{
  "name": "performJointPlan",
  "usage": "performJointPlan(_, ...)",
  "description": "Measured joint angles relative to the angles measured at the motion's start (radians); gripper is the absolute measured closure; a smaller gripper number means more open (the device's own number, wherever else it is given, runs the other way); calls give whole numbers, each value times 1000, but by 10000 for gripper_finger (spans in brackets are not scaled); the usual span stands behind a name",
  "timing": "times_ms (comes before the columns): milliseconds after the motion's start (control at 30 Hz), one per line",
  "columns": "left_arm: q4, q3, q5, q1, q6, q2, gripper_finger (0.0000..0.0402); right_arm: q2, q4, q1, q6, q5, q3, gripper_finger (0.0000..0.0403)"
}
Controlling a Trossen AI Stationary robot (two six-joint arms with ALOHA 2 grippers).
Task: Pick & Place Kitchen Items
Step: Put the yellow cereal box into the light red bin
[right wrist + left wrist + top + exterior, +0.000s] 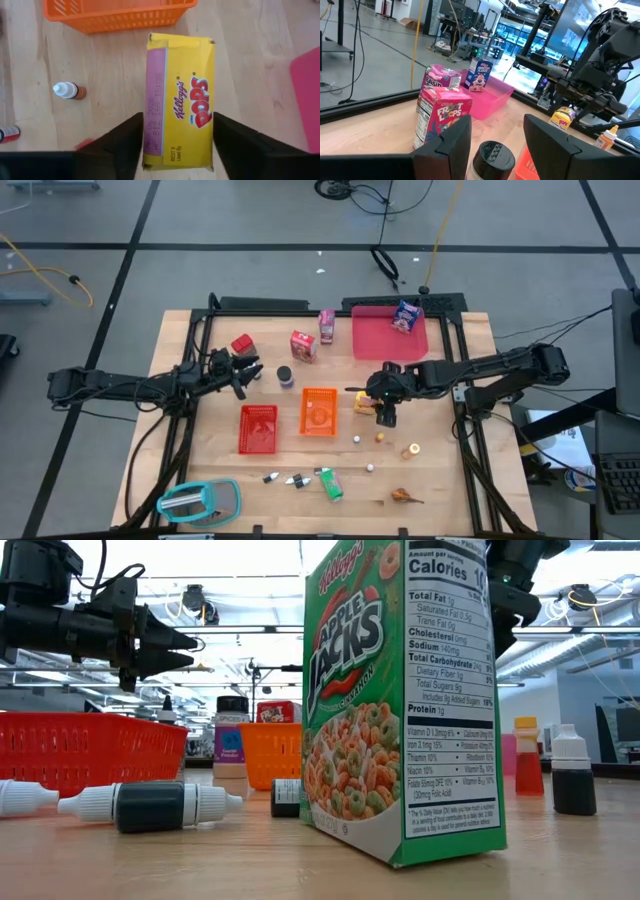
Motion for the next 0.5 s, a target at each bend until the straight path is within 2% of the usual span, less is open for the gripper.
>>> performJointPlan(267, 0, 0, 0, 0, 0, 0, 217, 0, -5, 0, -8, 0, 0, 283)
performJointPlan(500, 0, 0, 0, 0, 0, 0, 217, -13, -57, -13, -27, -27, 32, 296)
